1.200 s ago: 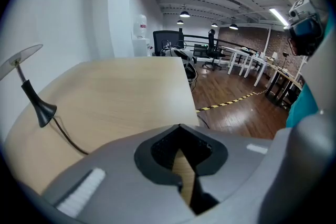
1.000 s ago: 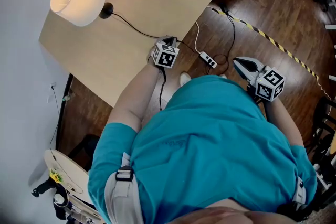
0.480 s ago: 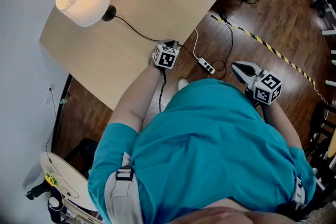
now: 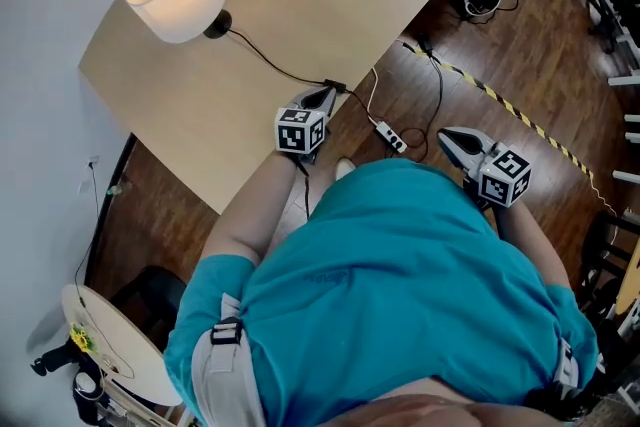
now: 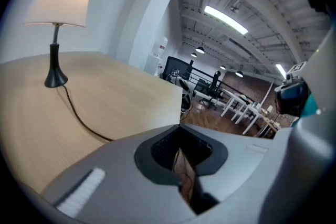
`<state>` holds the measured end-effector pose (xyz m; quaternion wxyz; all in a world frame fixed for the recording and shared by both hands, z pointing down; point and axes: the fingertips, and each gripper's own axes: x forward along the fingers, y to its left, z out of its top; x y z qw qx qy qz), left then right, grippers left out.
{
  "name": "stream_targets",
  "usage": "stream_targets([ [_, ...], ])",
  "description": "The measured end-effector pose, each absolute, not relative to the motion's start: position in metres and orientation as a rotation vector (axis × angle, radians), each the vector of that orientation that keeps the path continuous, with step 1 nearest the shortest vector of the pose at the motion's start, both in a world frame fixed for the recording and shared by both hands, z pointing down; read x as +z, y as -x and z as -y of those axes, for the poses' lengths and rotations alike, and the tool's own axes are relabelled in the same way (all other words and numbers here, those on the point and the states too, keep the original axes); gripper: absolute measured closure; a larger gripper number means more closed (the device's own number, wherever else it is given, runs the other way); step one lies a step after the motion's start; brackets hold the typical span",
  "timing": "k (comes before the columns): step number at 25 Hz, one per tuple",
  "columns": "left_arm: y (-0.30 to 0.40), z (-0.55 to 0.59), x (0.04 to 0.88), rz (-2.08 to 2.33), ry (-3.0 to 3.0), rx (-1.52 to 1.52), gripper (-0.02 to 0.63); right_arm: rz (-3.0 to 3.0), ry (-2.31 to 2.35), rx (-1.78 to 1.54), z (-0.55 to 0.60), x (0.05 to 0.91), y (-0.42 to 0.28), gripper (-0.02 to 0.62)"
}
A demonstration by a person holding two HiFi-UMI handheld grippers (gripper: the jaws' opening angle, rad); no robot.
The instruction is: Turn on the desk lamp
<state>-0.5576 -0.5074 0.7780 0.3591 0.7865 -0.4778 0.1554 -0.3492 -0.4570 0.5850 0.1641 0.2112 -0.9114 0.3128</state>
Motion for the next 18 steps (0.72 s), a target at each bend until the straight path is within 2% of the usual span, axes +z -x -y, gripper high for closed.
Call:
stream_targets([
  [10,0.512,0.421,0.765,1.167,-2.042,0.277,0.606,2.675,-0.419,0.819,0.431,0.593,0.361,0.594],
  [18,0.432,0.324,0.725,1.376,-2.061,0.201,0.606,2.794,-0.169,0.719,0.359,0.593,0.278,0.594],
])
